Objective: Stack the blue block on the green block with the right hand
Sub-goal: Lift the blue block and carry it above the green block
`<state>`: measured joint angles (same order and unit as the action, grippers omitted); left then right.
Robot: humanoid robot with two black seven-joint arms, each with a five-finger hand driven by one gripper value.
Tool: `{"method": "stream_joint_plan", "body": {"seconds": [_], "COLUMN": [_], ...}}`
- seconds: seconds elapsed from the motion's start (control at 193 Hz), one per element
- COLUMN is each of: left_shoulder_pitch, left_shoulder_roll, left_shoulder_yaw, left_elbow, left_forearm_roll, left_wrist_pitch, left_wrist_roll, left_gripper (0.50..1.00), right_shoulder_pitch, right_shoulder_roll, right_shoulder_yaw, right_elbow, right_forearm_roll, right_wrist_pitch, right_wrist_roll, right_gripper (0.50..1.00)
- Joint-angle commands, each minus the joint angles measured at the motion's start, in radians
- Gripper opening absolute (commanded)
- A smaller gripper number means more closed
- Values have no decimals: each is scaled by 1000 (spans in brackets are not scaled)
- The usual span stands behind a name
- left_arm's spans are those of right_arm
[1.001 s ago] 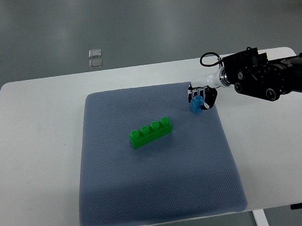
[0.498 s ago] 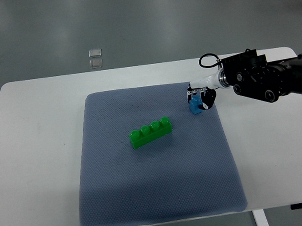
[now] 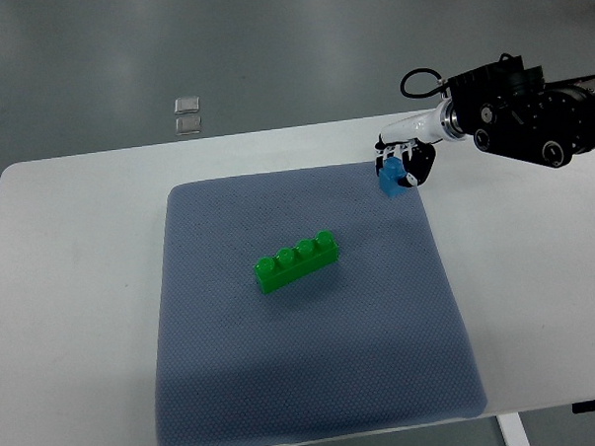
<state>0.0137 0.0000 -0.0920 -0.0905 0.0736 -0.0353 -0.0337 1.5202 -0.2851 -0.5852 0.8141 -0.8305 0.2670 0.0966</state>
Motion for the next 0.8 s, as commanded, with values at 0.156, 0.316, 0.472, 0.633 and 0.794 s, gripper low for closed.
{"method": "stream_joint_plan", "body": {"seconds": [0.156, 0.316, 0.472, 0.633, 0.794], "left_shoulder_pitch": [0, 0, 0, 0, 0], "left_shoulder_roll": [0, 0, 0, 0, 0], "left_shoulder_yaw": [0, 0, 0, 0, 0], "left_elbow": [0, 0, 0, 0, 0], "left_forearm_roll": [0, 0, 0, 0, 0], "left_wrist_pitch": [0, 0, 0, 0, 0], "left_wrist_roll": [0, 0, 0, 0, 0], "left_gripper": [1000, 1000, 1000, 1000, 1000], "right_shoulder_pitch": [149, 224, 285, 318, 308], "right_shoulder_roll": [-46, -49, -23, 46, 112], "right_shoulder_yaw": [-35, -47, -45, -41, -27], "right_elbow": [108, 178, 246, 260, 263], "right_forearm_roll": [54, 136, 212, 248, 252], "right_wrist_pitch": [38, 51, 54, 49, 37], "right_wrist_roll": [0, 0, 0, 0, 5], "right_gripper": [549, 549, 549, 549, 549]}}
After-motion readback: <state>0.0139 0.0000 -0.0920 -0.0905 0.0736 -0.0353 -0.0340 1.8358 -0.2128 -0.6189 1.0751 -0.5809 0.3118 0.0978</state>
